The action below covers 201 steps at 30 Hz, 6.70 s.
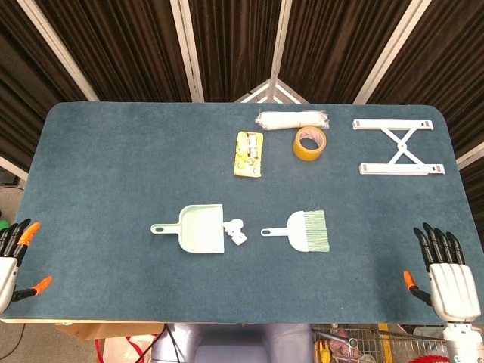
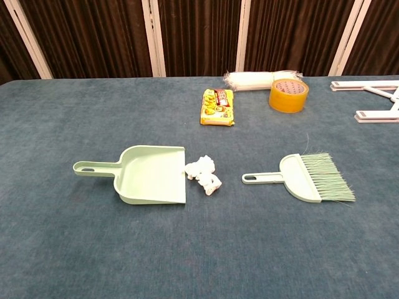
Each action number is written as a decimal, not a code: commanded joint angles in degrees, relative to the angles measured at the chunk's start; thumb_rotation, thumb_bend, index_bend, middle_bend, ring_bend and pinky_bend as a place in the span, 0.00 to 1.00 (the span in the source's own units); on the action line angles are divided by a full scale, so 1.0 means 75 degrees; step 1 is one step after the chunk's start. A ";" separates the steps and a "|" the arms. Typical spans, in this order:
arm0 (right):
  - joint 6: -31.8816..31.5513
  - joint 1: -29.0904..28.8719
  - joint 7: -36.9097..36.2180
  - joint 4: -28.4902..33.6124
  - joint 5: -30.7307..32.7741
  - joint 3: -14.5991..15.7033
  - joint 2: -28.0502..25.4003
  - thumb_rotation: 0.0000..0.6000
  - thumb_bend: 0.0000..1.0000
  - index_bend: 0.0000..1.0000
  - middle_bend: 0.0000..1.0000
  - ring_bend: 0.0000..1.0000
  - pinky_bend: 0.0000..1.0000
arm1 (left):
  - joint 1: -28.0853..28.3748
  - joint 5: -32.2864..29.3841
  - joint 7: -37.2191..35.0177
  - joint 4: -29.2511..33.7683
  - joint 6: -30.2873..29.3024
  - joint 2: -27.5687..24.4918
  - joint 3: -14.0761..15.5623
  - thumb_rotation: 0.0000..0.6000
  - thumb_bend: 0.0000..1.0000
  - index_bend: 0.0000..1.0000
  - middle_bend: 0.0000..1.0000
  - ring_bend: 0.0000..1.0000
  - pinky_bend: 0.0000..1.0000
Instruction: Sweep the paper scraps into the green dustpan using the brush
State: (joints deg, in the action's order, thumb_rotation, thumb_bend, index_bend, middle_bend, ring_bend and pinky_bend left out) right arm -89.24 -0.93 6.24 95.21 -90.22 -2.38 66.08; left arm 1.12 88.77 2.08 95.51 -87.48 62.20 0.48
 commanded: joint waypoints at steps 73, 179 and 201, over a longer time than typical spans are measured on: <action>0.3384 -0.4806 0.4701 -0.1719 0.5231 -0.1168 0.4948 1.00 0.36 0.44 0.84 0.91 0.78 | 0.0290 -0.0572 0.0713 0.0169 0.0639 0.0106 -0.0108 1.00 0.00 0.00 0.00 0.00 0.00; 0.2526 -0.5305 0.4827 0.0932 0.6058 -0.1965 0.2910 1.00 0.47 0.83 0.85 0.92 0.78 | 0.4896 -0.6151 0.7194 0.1955 0.2650 0.2450 -0.1962 1.00 0.31 0.39 0.96 0.96 0.97; 0.2576 -0.5392 0.4456 0.0724 0.6174 -0.1729 0.2703 1.00 0.47 0.83 0.85 0.92 0.78 | 0.6257 -0.9101 0.7937 0.1201 0.1859 0.3545 -0.1836 1.00 0.37 0.38 1.00 1.00 1.00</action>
State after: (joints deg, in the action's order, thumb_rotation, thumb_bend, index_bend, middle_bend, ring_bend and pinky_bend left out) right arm -69.95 -41.34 39.69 100.68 -43.95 -15.36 86.38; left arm 47.95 20.61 61.69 104.61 -73.48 88.69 -13.39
